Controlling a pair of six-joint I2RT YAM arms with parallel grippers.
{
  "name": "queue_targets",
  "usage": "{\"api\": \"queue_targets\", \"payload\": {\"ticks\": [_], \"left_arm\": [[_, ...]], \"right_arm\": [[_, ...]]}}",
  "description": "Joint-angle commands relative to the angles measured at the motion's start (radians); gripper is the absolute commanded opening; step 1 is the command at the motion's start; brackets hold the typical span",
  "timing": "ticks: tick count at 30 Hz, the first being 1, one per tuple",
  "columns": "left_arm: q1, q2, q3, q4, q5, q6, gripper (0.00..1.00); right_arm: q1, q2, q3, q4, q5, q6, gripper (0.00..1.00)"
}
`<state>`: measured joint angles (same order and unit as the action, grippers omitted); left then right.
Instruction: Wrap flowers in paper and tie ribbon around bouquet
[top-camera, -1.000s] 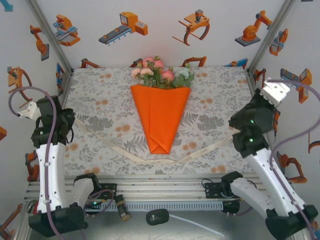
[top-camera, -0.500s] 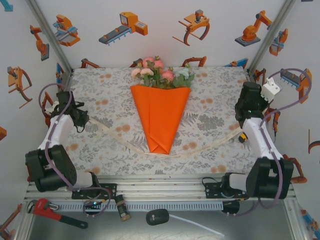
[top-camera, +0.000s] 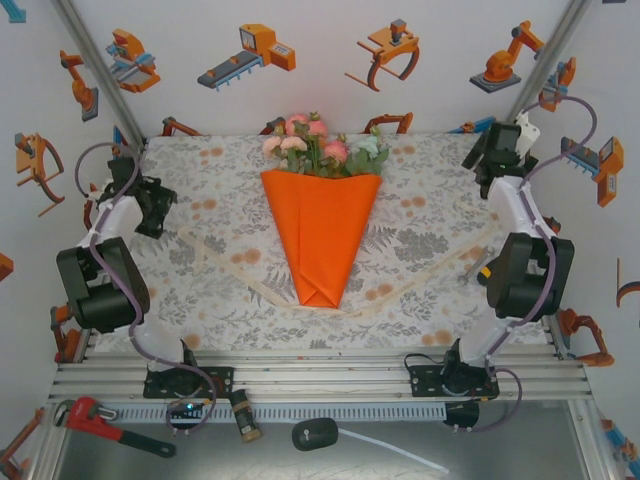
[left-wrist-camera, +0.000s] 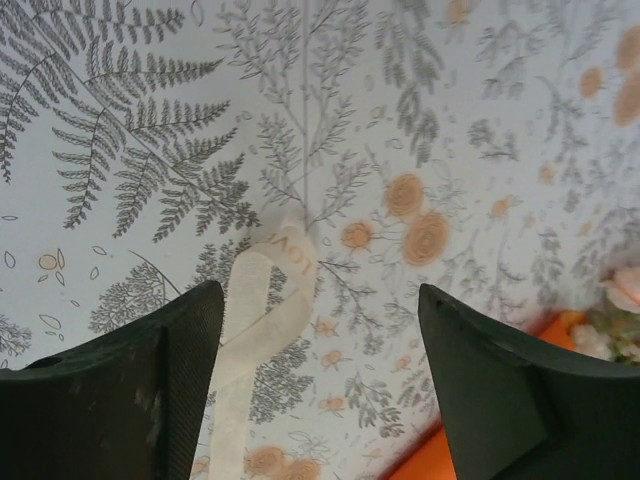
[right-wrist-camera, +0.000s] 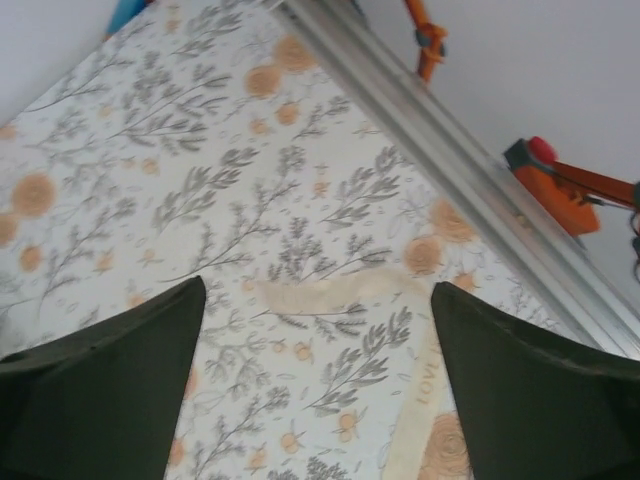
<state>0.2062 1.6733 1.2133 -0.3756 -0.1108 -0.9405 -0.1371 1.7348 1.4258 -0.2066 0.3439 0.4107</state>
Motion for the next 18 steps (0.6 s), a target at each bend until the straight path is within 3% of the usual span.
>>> {"api": "queue_targets", "payload": {"ticks": [1, 6, 10, 12, 15, 18], "left_arm": [[0.002, -0.125, 0.010, -0.054, -0.028, 0.061, 0.78], [-0.078, -0.225, -0.014, -0.062, 0.081, 0.167, 0.80], [-0.260, -0.189, -0.026, 0.024, 0.349, 0.283, 0.80], [-0.350, -0.129, -0.008, 0.022, 0.413, 0.323, 0.81], [-0.461, -0.061, -0.029, 0.072, 0.393, 0.363, 0.85], [-0.511, 0.016, -0.063, 0.170, 0.413, 0.344, 0.89]], "right_arm": [[-0.018, -0.078, 0.042, -0.077, -0.151, 0.040, 0.97], [-0.017, -0.138, -0.001, -0.068, -0.559, 0.116, 0.92], [0.014, -0.158, -0.144, 0.011, -0.861, 0.317, 0.87], [0.053, -0.181, -0.257, 0.093, -0.911, 0.359, 0.86], [0.132, -0.211, -0.392, 0.155, -0.920, 0.344, 0.87], [0.209, -0.203, -0.500, 0.228, -0.926, 0.333, 0.88]]}}
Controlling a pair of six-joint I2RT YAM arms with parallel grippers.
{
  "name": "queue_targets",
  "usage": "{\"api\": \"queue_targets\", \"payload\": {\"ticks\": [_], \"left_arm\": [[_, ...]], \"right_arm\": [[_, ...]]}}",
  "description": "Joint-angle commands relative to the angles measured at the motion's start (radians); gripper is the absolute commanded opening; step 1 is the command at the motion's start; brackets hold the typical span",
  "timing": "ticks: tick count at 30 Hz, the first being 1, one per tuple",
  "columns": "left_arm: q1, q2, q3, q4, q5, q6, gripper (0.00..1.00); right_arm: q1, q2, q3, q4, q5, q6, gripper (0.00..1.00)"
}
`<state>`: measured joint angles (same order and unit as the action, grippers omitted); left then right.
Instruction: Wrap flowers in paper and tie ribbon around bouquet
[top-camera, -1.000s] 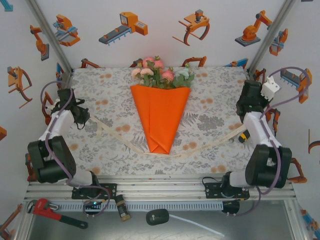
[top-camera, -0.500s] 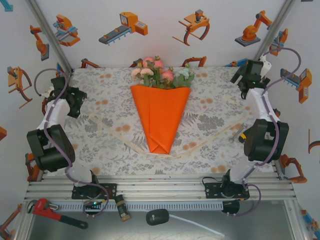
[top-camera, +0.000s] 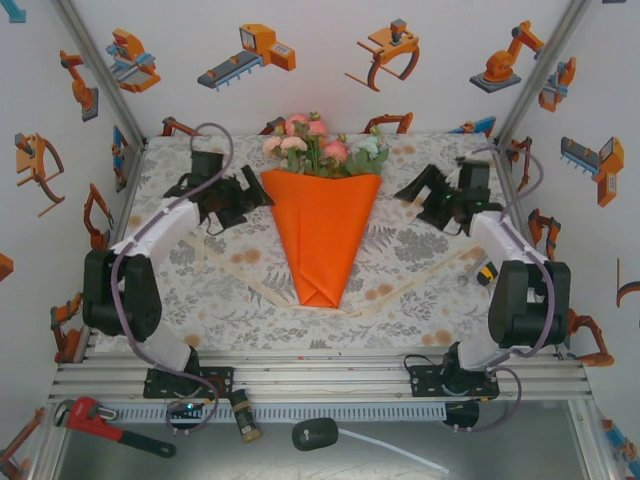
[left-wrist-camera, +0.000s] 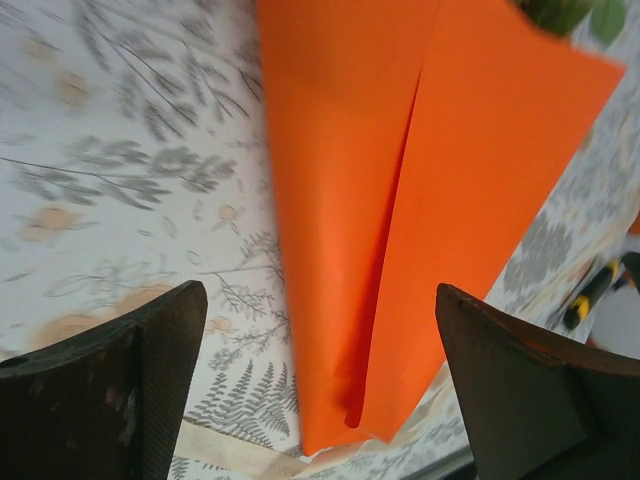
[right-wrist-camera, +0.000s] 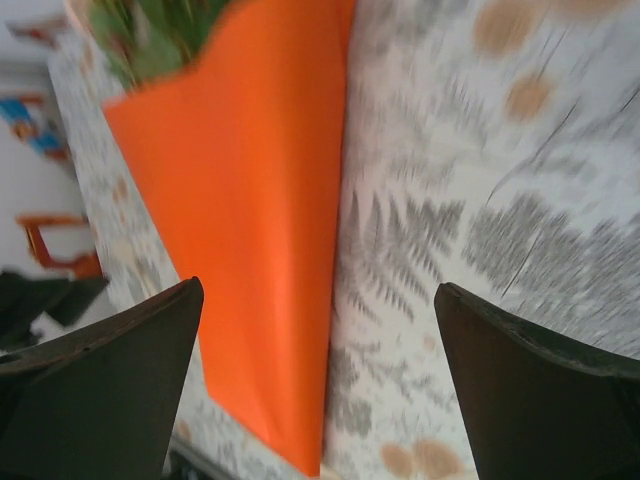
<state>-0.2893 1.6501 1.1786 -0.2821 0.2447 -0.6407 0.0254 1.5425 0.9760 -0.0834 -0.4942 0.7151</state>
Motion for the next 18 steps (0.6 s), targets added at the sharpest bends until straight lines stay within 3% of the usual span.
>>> {"api": "queue_targets", "payload": {"ticks": [1, 4, 10, 18], "left_arm": [[-0.025, 0.070, -0.029, 0.097, 0.069, 0.041, 0.90], [-0.054, 0.137, -0.029, 0.131, 0.067, 0.047, 0.93], [-0.085, 0.221, -0.038, 0.204, 0.175, 0.062, 0.98], [-0.086, 0.248, -0.149, 0.396, 0.296, -0.042, 0.98]], "right_arm": [[0.070, 0.004, -0.083, 0.142, -0.099, 0.037, 0.88], [0.125, 0.048, -0.155, 0.225, -0.095, 0.057, 0.88], [0.201, 0.139, -0.240, 0.434, -0.082, 0.126, 0.78], [0.253, 0.233, -0.219, 0.488, -0.024, 0.145, 0.64]]}}
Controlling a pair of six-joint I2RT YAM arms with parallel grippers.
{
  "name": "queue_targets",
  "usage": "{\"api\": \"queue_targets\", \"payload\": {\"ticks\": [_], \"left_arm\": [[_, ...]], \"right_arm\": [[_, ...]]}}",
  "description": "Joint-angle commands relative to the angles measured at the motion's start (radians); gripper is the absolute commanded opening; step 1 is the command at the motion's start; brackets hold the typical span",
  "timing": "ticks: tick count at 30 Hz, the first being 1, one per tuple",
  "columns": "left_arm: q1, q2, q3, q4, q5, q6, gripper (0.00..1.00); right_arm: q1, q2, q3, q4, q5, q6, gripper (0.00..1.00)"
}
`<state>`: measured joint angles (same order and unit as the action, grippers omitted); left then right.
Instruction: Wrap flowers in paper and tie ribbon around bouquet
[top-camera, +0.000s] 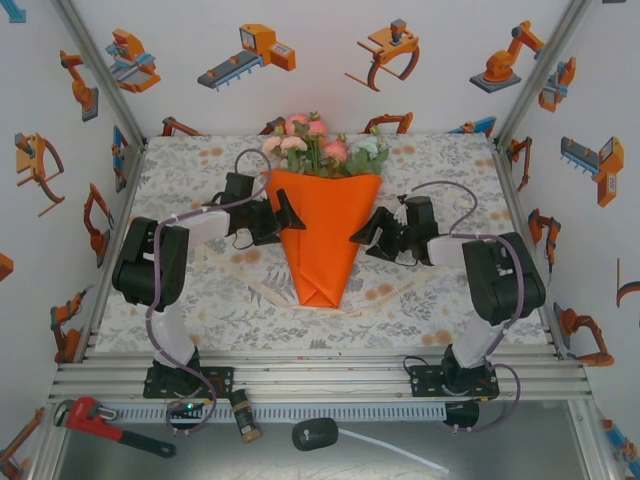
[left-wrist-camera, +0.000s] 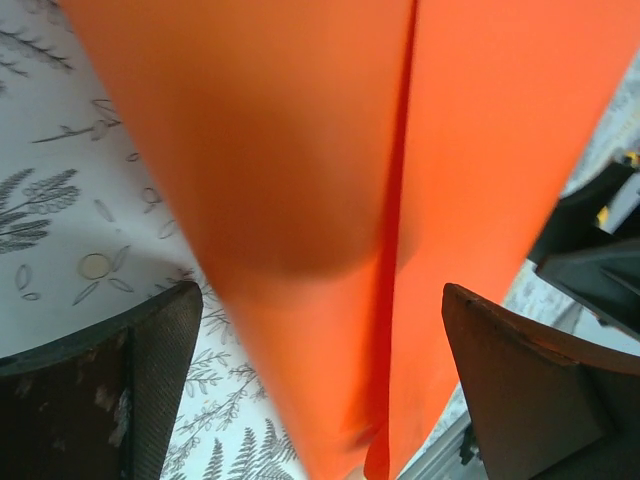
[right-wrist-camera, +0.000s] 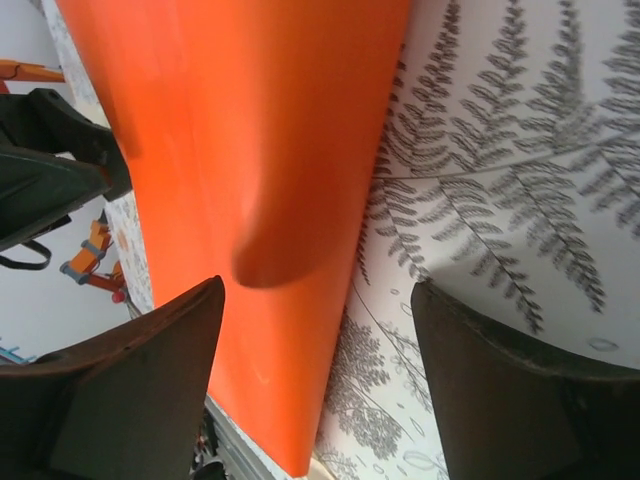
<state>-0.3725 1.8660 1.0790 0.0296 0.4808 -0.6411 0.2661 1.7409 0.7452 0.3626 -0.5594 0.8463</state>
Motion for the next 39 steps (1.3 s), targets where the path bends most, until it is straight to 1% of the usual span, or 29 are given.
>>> {"api": "queue_targets", "payload": {"ticks": [1, 3, 5, 11, 13, 18, 20, 22, 25, 27, 30, 34, 39], "left_arm": [[-0.004, 0.041, -0.059, 0.112, 0.073, -0.056, 0.98], [-0.011, 0.064, -0.074, 0.173, 0.102, -0.092, 0.95], [-0.019, 0.082, -0.075, 0.199, 0.117, -0.117, 0.88], [-0.026, 0.060, -0.050, 0.142, 0.090, -0.123, 0.62], [-0.027, 0.042, -0.042, 0.128, 0.088, -0.127, 0.53], [-0.030, 0.008, -0.032, 0.127, 0.108, -0.169, 0.28], [-0.031, -0.014, -0.038, 0.114, 0.102, -0.172, 0.20], [-0.033, -0.042, -0.043, 0.103, 0.100, -0.172, 0.15], [-0.042, -0.090, -0.047, 0.080, 0.103, -0.175, 0.13], [-0.049, -0.121, -0.053, 0.025, 0.078, -0.165, 0.13], [-0.061, -0.160, -0.096, -0.007, 0.046, -0.165, 0.13], [-0.096, -0.174, -0.169, -0.006, 0.003, -0.177, 0.14], [-0.105, -0.132, -0.221, 0.083, -0.034, -0.191, 0.21]], "right_arm": [[0.018, 0.041, 0.017, 0.044, 0.042, 0.014, 0.62], [0.028, 0.058, 0.025, 0.048, 0.043, 0.015, 0.58], [0.036, 0.070, 0.029, 0.058, 0.045, 0.023, 0.55], [0.049, 0.066, 0.041, 0.073, 0.048, 0.046, 0.46], [0.050, 0.043, 0.053, 0.055, 0.055, 0.046, 0.41], [0.051, -0.037, 0.064, 0.009, 0.071, 0.041, 0.25], [0.051, -0.069, 0.065, -0.014, 0.073, 0.036, 0.21], [0.052, -0.098, 0.064, -0.037, 0.072, 0.033, 0.19], [0.068, -0.143, 0.055, -0.080, 0.083, 0.027, 0.17], [0.084, -0.182, 0.030, -0.110, 0.108, 0.021, 0.17], [0.110, -0.224, -0.021, -0.122, 0.135, 0.023, 0.17], [0.127, -0.241, -0.078, -0.120, 0.165, 0.026, 0.17], [0.133, -0.211, -0.114, -0.082, 0.183, 0.028, 0.19]]}}
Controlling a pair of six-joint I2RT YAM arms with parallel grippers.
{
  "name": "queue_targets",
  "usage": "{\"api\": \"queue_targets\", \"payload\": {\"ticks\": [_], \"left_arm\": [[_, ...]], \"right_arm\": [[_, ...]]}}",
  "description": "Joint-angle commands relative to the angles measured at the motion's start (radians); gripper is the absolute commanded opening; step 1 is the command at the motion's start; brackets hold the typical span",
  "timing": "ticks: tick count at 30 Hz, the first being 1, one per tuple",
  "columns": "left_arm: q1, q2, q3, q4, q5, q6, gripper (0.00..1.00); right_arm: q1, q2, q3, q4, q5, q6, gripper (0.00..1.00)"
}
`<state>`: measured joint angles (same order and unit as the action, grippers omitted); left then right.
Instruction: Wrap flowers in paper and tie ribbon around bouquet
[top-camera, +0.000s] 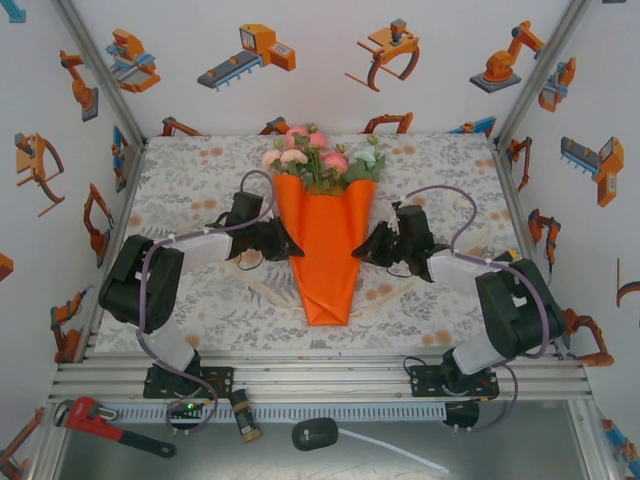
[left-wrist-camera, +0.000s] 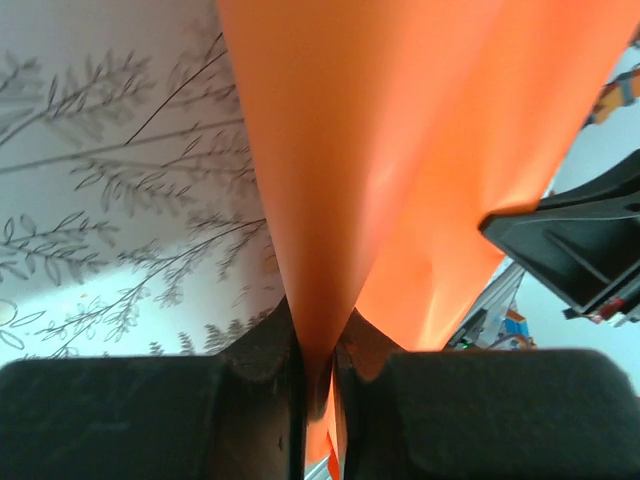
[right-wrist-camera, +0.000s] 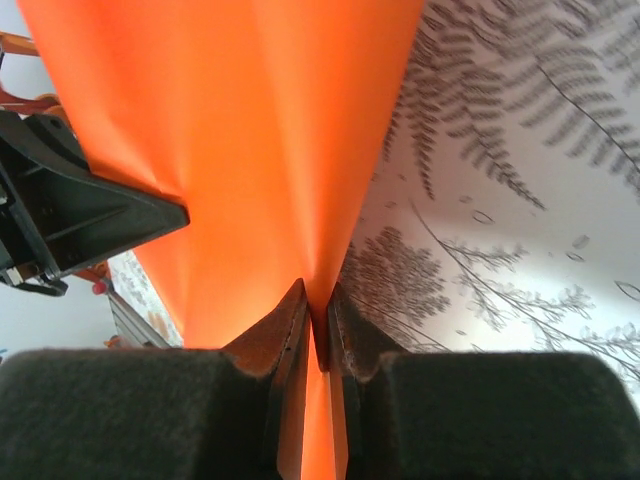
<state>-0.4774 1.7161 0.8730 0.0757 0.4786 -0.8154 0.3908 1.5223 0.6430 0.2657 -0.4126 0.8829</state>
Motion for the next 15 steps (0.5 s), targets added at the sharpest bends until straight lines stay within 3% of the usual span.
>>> {"api": "queue_targets", "payload": {"ticks": [1, 4, 8, 15], "left_arm": [[-0.001, 0.033, -0.012, 0.053, -0.032, -0.022, 0.24], [-0.002, 0.062, -0.008, 0.088, -0.039, -0.040, 0.36], [-0.003, 0.050, -0.010, 0.069, -0.074, -0.018, 0.57], [-0.003, -0.007, 0.011, -0.069, -0.188, 0.047, 0.77]], "right_arm": [[0.008, 0.014, -0.013, 0.015, 0.042, -0.011, 0.22], [0.009, 0.027, -0.004, 0.006, 0.061, -0.013, 0.31], [0.008, 0.006, 0.013, -0.054, 0.120, -0.022, 0.55], [0.006, -0.045, 0.043, -0.174, 0.203, -0.055, 0.77]]}}
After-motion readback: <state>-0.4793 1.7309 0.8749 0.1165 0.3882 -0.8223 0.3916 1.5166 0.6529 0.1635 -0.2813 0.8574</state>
